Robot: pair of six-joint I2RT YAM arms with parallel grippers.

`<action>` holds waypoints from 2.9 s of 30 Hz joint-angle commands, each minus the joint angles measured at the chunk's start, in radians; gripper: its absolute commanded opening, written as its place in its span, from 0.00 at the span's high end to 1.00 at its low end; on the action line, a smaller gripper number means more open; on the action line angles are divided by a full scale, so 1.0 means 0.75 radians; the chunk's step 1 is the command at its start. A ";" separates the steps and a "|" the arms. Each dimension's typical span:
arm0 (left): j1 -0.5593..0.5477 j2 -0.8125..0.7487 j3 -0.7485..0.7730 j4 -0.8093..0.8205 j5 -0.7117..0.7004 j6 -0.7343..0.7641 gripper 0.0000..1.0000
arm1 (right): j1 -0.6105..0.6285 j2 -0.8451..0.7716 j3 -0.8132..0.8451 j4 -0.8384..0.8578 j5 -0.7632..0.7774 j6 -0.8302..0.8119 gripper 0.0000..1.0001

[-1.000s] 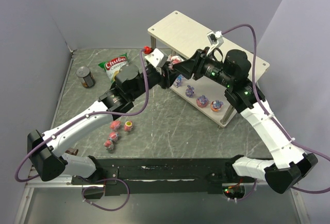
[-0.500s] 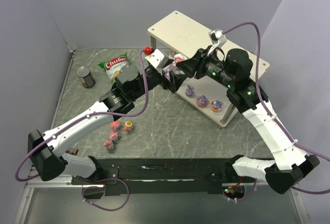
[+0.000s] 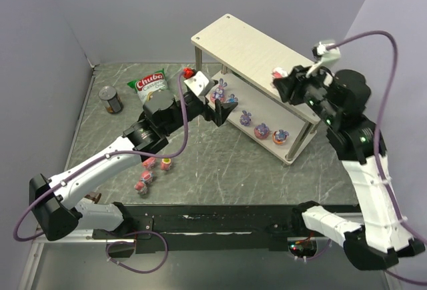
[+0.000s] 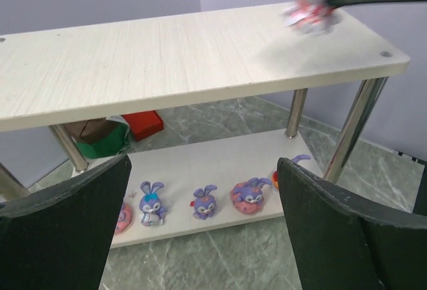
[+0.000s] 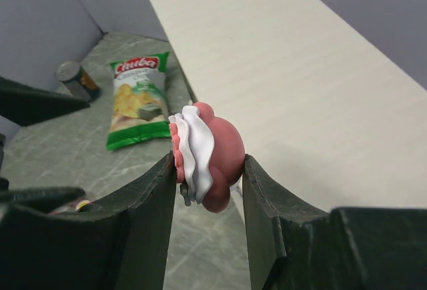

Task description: Place and organize the plastic toys onto the shelf

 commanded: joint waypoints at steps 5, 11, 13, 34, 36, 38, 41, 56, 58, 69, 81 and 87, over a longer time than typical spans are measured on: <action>0.051 -0.036 -0.046 0.012 0.035 0.003 0.04 | -0.062 -0.173 0.006 -0.236 0.151 -0.172 1.00; 0.075 -0.028 -0.048 0.012 0.078 0.001 0.04 | -0.129 -0.230 -0.172 -0.185 0.160 -0.266 1.00; 0.077 -0.022 -0.048 0.015 0.082 0.001 0.04 | -0.186 -0.238 -0.203 -0.136 0.092 -0.279 1.00; 0.122 0.068 -0.009 0.043 0.146 0.001 0.04 | -0.733 -0.132 -0.162 -0.169 -0.808 -0.510 0.93; 0.122 0.076 -0.007 0.045 0.150 0.003 0.04 | -0.741 -0.120 -0.148 -0.191 -0.847 -0.514 0.88; 0.124 0.086 -0.001 0.045 0.152 0.001 0.04 | -0.741 -0.108 -0.128 -0.204 -0.894 -0.514 0.85; 0.130 0.097 0.005 0.049 0.156 0.001 0.04 | -0.751 -0.089 -0.113 -0.212 -0.937 -0.510 0.82; 0.147 0.113 0.011 0.060 0.170 0.001 0.04 | -0.755 -0.085 -0.128 -0.189 -0.788 -0.532 0.61; 0.147 0.113 0.009 0.062 0.172 0.001 0.04 | -0.757 -0.079 -0.126 -0.196 -0.765 -0.545 0.59; 0.155 0.105 0.003 0.060 0.174 0.003 0.04 | -0.757 -0.069 -0.074 -0.224 -0.822 -0.532 0.47; 0.153 0.099 0.009 0.053 0.168 0.001 0.04 | -0.755 -0.091 -0.044 -0.212 -0.824 -0.492 0.15; 0.155 0.095 0.021 0.047 0.154 0.001 0.04 | -0.757 -0.103 0.023 -0.165 -0.726 -0.391 0.00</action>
